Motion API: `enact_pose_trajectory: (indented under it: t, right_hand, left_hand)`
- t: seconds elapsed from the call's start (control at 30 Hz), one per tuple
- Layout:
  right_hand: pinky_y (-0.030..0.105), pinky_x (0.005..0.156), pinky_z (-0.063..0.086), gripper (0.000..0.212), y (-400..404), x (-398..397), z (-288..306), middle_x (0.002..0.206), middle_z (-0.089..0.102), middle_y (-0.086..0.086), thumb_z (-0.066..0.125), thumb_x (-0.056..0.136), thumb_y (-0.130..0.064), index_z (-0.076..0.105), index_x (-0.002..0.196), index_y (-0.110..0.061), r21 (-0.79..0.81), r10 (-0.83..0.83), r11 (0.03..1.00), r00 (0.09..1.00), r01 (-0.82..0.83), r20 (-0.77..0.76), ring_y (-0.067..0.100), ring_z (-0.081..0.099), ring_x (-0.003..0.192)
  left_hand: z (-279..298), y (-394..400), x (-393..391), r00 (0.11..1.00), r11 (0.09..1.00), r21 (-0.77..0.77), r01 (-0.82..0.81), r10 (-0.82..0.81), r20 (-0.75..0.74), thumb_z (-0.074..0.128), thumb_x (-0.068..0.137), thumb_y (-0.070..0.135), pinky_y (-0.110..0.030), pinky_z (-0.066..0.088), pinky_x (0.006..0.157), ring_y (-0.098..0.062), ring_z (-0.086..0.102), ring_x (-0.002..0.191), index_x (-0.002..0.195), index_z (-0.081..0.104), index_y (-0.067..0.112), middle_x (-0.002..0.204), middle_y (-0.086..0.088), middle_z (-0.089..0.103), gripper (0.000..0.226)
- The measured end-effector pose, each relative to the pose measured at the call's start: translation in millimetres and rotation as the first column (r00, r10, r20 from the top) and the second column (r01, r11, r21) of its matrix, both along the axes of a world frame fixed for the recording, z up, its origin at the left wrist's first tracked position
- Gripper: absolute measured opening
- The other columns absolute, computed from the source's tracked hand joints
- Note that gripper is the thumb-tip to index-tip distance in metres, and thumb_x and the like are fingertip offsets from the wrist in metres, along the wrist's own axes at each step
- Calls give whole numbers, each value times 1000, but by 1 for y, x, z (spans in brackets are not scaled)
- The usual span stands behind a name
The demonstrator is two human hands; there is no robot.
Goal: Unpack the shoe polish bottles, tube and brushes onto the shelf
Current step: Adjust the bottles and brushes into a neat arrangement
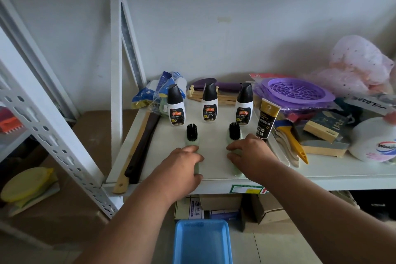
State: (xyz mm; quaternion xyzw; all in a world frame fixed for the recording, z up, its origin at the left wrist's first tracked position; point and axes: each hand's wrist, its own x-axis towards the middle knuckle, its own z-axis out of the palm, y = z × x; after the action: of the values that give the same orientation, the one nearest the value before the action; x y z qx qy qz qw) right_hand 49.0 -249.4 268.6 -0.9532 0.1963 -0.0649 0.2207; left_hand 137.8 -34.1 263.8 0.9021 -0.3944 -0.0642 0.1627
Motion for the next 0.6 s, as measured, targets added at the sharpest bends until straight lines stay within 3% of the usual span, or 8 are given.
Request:
enact_pose_trajectory:
  t: [0.1, 0.23, 0.43, 0.6]
  right_hand:
    - [18, 85, 34, 33, -2, 2, -1, 111, 52, -1, 65, 96, -40, 73, 126, -30, -22, 19, 1000, 1000, -18, 9, 13, 49, 94]
    - [19, 87, 39, 34, -4, 3, 0, 121, 65, 3, 65, 94, -40, 74, 125, -29, -35, 32, 999, 999, -32, 2, 20, 63, 106]
    - [24, 93, 47, 35, -4, 5, 0, 122, 67, 4, 66, 93, -40, 75, 124, -27, -49, 45, 998, 999, -45, -4, 22, 65, 107]
    - [19, 84, 42, 32, -6, 6, -1, 116, 69, 1, 69, 92, -40, 77, 120, -28, -46, 37, 998, 999, -36, 16, 18, 65, 101]
  left_hand:
    - [0, 0, 0, 1000, 1000, 1, 0, 0, -1, 74, 95, 37, -33, 39, 120, -14, 40, 149, 147, 63, 31, 169, 13, 38, 53]
    - [2, 0, 1, 1000, 1000, -2, 0, 0, -12, 74, 95, 36, -32, 39, 119, -13, 41, 149, 148, 62, 31, 169, 13, 37, 54]
    - [4, 0, 2, 1000, 1000, 1, 7, -7, -17, 75, 94, 35, -31, 40, 119, -13, 42, 149, 147, 63, 31, 169, 14, 37, 55]
    - [7, 1, 7, 999, 1000, 5, 7, -7, -31, 76, 93, 36, -28, 39, 117, -13, 44, 147, 146, 65, 30, 168, 13, 38, 54]
